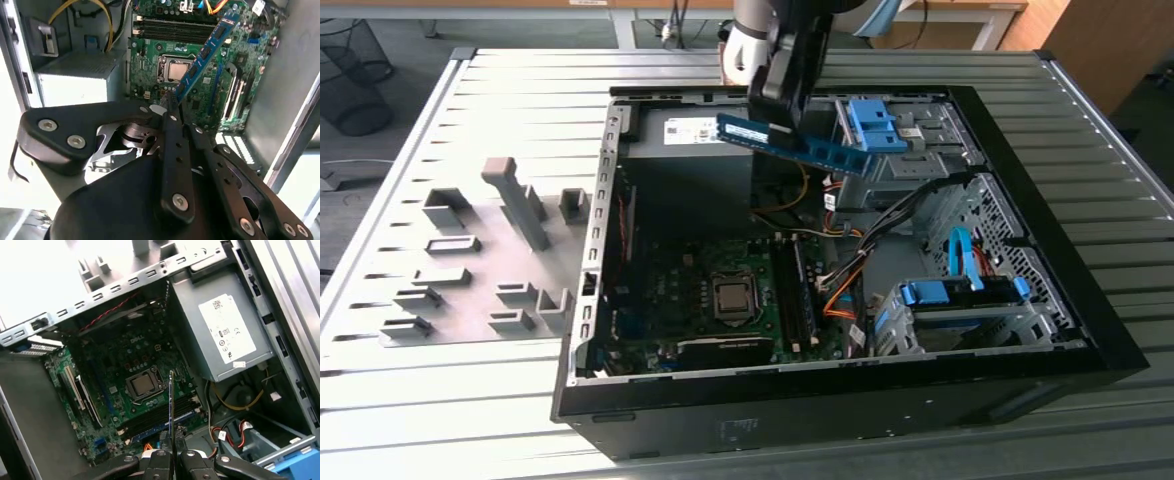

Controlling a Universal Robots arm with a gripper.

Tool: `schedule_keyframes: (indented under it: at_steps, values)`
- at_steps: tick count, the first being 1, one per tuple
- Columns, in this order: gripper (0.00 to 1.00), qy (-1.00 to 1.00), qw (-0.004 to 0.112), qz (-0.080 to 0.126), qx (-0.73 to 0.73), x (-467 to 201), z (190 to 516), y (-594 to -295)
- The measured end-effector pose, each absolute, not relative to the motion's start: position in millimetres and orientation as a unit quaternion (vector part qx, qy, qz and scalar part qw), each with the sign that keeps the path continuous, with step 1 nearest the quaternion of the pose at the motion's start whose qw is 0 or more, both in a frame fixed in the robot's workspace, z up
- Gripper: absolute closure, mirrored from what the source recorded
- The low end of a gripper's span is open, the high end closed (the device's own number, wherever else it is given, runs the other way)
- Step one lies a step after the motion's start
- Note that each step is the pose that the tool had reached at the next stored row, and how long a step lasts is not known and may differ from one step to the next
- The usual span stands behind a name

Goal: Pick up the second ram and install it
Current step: 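Insert the second ram into the second slot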

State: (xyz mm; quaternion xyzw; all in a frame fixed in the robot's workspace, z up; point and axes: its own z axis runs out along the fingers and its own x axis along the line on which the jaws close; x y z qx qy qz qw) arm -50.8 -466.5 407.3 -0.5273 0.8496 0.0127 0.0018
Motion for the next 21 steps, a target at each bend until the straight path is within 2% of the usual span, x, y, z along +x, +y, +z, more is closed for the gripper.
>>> schedule_keyframes:
  at_steps: [21]
  values:
    - [0.86,0.934,0.004,0.012,-0.357,-50.8,400.6,-466.5]
